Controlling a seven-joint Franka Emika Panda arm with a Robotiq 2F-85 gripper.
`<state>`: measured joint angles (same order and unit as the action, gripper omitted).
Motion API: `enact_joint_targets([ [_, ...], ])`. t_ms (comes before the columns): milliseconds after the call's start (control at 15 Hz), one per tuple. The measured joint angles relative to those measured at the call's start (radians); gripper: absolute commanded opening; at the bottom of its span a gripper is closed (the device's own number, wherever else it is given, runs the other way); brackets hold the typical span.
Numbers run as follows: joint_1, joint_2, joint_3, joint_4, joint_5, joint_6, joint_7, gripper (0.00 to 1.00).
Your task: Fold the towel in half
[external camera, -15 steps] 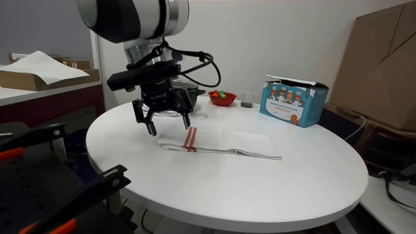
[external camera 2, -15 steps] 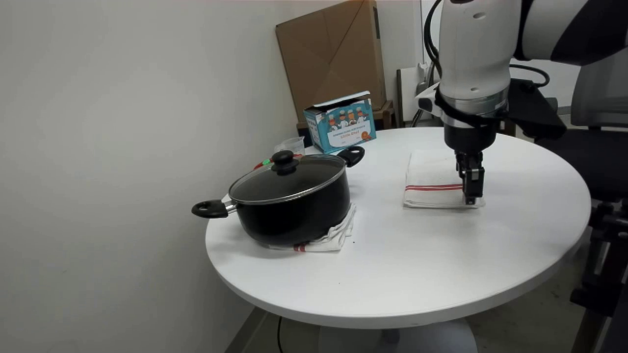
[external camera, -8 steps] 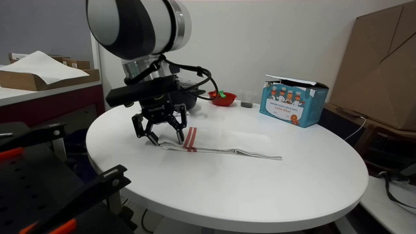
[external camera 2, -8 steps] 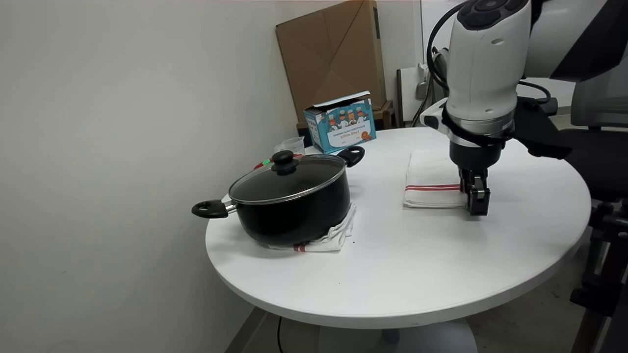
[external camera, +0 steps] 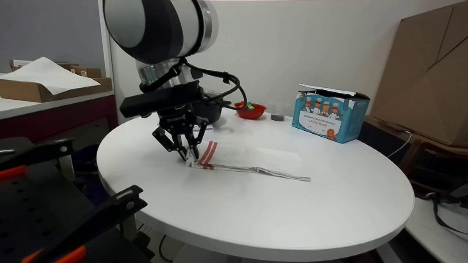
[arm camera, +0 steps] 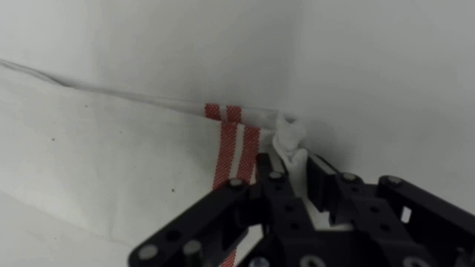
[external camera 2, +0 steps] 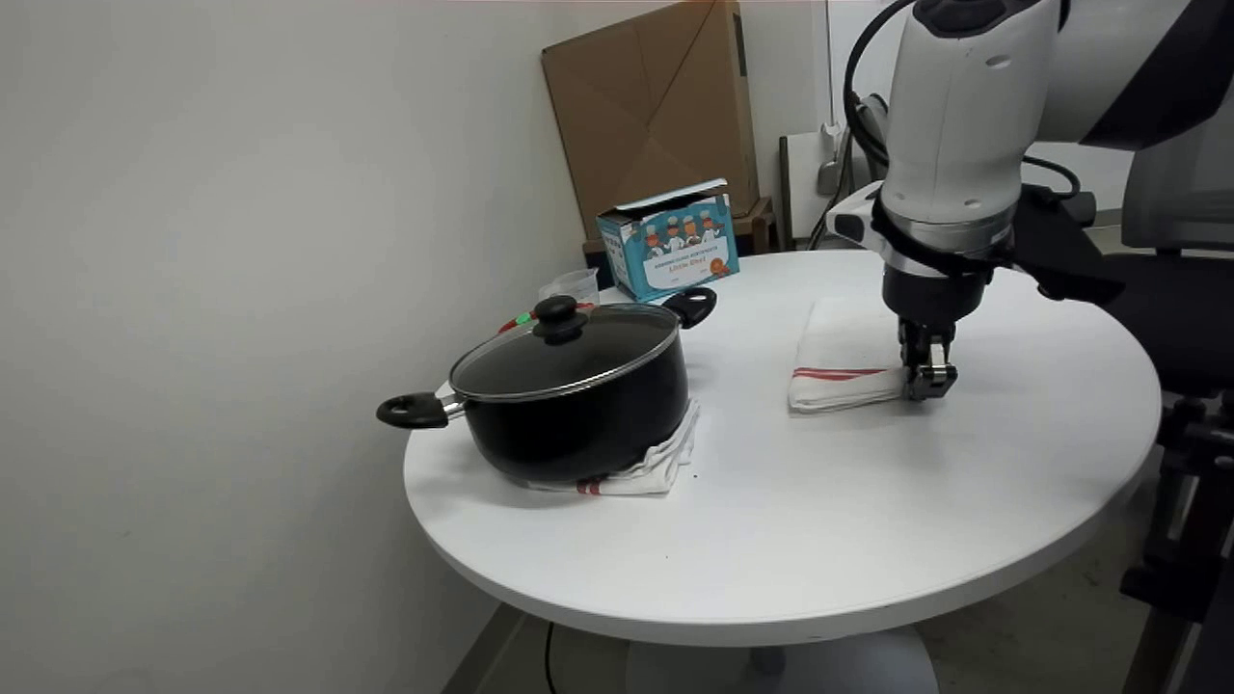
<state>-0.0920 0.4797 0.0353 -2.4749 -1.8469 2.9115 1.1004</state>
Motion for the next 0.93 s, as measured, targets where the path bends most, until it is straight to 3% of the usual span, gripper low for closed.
enact_joint_targets([
  [533, -0.035, -0.139, -0.009, -0.157, 0.002, 0.308, -0.001, 0.11],
  [933, -0.080, -0.185, -0.136, -0.184, 0.064, 0.468, -0.058, 0.11],
])
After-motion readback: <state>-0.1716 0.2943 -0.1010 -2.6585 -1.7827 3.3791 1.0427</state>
